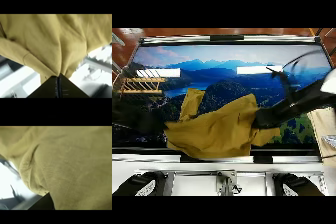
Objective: Fold the shirts.
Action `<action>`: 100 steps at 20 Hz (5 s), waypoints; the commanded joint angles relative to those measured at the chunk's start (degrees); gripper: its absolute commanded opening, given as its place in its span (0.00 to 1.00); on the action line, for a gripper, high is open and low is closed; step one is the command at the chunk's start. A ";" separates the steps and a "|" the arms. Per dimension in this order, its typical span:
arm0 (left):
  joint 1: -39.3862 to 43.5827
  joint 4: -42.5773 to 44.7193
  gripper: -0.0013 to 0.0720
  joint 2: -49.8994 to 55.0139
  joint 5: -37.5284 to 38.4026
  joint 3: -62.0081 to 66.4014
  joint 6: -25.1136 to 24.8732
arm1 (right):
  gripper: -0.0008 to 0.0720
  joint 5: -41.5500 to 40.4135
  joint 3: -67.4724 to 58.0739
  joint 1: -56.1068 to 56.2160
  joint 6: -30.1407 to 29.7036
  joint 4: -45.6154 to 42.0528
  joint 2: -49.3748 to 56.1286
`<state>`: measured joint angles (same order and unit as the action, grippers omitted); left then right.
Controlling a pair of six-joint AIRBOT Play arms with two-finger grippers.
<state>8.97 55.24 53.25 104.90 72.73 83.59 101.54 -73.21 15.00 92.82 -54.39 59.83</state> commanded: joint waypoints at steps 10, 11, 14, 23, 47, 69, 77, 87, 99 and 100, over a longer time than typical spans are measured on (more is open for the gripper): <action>-10.34 -8.94 0.08 37.46 -16.72 6.25 -13.92 | 0.09 -4.66 -8.31 -14.56 -3.48 7.45 39.23; -9.97 -11.72 0.08 41.86 -16.65 9.66 -13.92 | 0.12 -6.36 -10.51 -14.40 -3.02 9.53 41.88; -9.29 -19.47 0.28 51.15 -13.31 16.76 -11.82 | 0.56 -10.86 -14.29 -14.38 -5.25 17.29 44.94; -17.46 -7.04 0.34 40.44 -11.58 27.43 -9.33 | 0.63 -5.29 -25.94 -23.23 -9.14 4.35 31.58; 4.26 -5.18 0.85 24.33 -56.48 -25.33 1.79 | 0.64 -10.56 -21.40 -11.74 -14.32 -13.75 25.24; 1.29 9.55 0.08 9.40 -40.28 -23.85 -4.28 | 0.16 -13.35 -3.17 -3.67 -9.42 4.87 26.49; 1.31 13.81 0.08 5.97 -41.33 -23.69 -2.73 | 0.09 -28.15 -7.74 -12.20 -2.73 14.23 30.62; 1.33 12.83 0.42 6.05 -45.79 -23.47 2.23 | 0.64 -29.59 -16.13 -16.13 -12.79 26.73 34.93; 6.75 1.66 0.76 20.76 -64.19 -23.28 6.95 | 0.94 -15.28 -18.14 -10.60 -6.93 -14.78 29.07; 6.75 1.70 0.75 21.86 -65.48 -23.28 6.95 | 0.94 -15.82 -18.14 -9.86 -6.88 -14.78 29.33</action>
<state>15.05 59.44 71.31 47.05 49.30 89.41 86.74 -91.59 3.09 85.58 -66.83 88.88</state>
